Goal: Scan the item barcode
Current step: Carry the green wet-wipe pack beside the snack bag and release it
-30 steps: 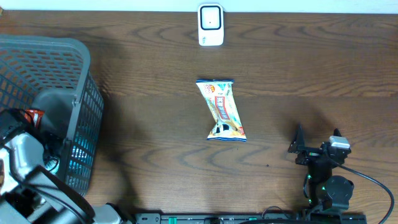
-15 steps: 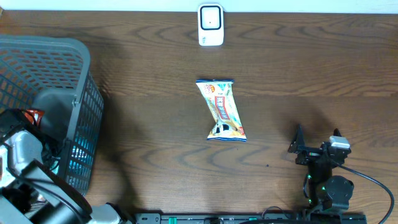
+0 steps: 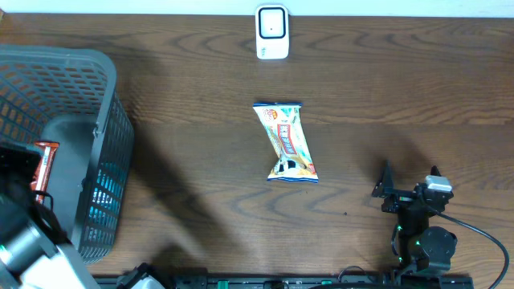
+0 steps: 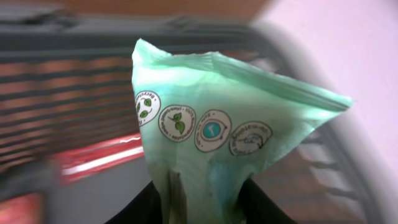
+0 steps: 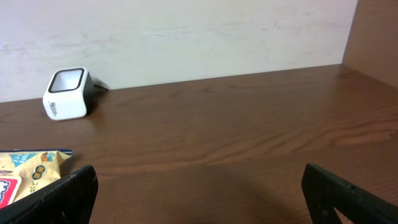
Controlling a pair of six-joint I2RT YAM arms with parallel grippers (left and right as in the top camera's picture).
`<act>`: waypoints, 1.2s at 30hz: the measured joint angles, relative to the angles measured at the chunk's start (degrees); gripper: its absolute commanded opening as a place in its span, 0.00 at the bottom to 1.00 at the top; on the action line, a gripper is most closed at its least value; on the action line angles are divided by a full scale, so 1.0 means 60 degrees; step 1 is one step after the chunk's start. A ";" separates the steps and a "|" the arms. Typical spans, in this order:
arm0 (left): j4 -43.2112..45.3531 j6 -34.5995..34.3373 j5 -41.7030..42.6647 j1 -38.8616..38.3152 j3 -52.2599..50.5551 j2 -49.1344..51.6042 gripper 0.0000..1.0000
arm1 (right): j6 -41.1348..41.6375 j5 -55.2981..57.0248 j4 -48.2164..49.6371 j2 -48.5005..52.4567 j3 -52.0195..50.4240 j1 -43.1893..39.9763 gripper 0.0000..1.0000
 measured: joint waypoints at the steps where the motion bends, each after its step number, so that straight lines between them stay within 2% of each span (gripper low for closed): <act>1: 0.0240 -0.0219 0.0546 -0.0076 0.0000 -0.0313 0.33 | 0.0000 0.0000 0.0004 0.0000 0.0000 0.0000 0.99; 4: 0.1158 -0.0874 0.2178 -0.0714 0.0000 -0.1005 0.33 | 0.0000 -0.0004 0.0000 0.0000 0.0000 0.0000 0.99; 7: 0.1588 -0.1206 0.3169 -0.1851 0.0000 -0.1366 0.33 | 0.0000 -0.0004 0.0000 0.0000 0.0000 0.0000 0.99; 13: 0.1585 -0.1410 0.3745 -0.4940 -0.0007 -0.1231 0.33 | 0.0000 -0.0007 0.0000 0.0000 0.0000 0.0000 0.99; 17: 0.1548 -0.1410 0.3085 -0.7100 -0.0182 -0.0732 0.33 | 0.0000 -0.0004 0.0000 0.0000 0.0000 0.0000 0.99; 25: 0.1559 -0.1413 -0.0124 -1.1355 -0.0612 0.2135 0.33 | 0.0000 -0.0004 0.0000 0.0000 0.0000 0.0000 0.99; 31: 0.1781 -0.1672 -0.1902 -1.2870 -0.0616 0.4674 0.33 | 0.0000 0.0000 0.0000 0.0000 0.0000 0.0000 0.99; 36: 0.1869 -0.2277 -0.2488 -1.3111 -0.0616 0.6382 0.33 | 0.0000 -0.0004 0.0000 0.0000 0.0000 0.0000 0.99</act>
